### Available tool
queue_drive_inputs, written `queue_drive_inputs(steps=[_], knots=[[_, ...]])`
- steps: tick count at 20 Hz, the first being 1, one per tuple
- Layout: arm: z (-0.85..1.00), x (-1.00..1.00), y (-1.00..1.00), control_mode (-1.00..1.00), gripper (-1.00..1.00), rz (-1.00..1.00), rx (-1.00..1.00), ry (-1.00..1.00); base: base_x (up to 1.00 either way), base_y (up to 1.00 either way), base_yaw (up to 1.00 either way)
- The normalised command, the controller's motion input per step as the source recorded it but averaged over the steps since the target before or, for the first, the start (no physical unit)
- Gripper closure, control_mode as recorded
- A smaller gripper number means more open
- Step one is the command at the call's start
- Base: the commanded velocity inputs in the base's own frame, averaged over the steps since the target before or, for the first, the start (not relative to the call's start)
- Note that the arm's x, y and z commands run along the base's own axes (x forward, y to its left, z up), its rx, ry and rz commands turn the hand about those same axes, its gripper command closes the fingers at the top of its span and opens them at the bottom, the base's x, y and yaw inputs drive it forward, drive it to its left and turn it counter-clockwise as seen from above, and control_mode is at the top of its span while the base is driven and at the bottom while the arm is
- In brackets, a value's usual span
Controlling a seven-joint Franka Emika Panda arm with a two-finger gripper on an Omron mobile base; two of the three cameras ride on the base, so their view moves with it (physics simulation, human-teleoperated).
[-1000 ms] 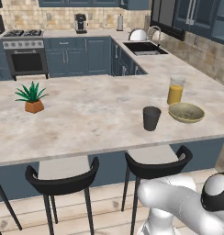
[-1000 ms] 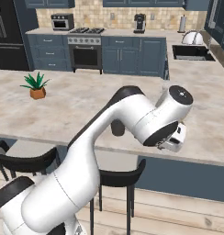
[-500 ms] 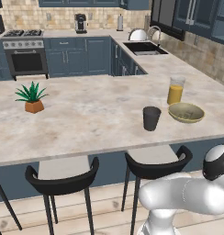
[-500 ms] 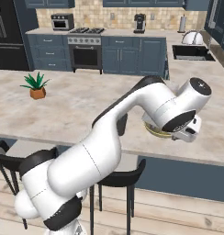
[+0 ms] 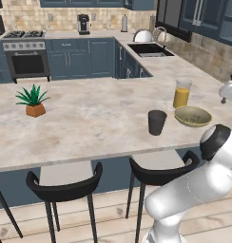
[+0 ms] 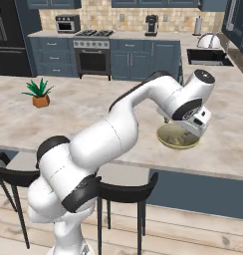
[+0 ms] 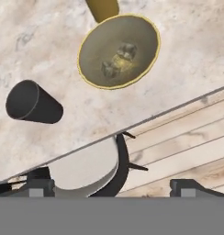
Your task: There are two ice cubes in the ice bowl. Place both ice cubes in the glass cup.
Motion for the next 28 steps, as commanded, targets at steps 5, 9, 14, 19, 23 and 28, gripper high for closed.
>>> queue_drive_inputs(steps=[5, 9, 14, 19, 23, 28], knots=[[-0.38, 0.66, 0.00, -1.00, -1.00, -0.07, 0.00, 0.08, 0.00, 0.00, 0.00], [-0.55, 0.54, 0.00, -1.00, -1.00, -0.05, 0.00, 0.11, 0.00, 0.00, 0.00], [-0.49, 0.49, 0.00, -1.00, -1.00, -0.03, -0.06, 0.09, 0.00, 0.00, 0.00], [-0.11, 0.09, 0.00, -1.00, -1.00, 0.00, -0.02, 0.04, 0.00, 0.00, 0.00], [0.00, 0.10, 0.00, -1.00, -1.00, 0.00, 0.00, 0.01, 0.00, 0.00, 0.00], [-0.18, 0.26, 0.00, -1.00, -1.00, 0.00, -0.05, 0.00, 0.00, 0.00, 0.00]])
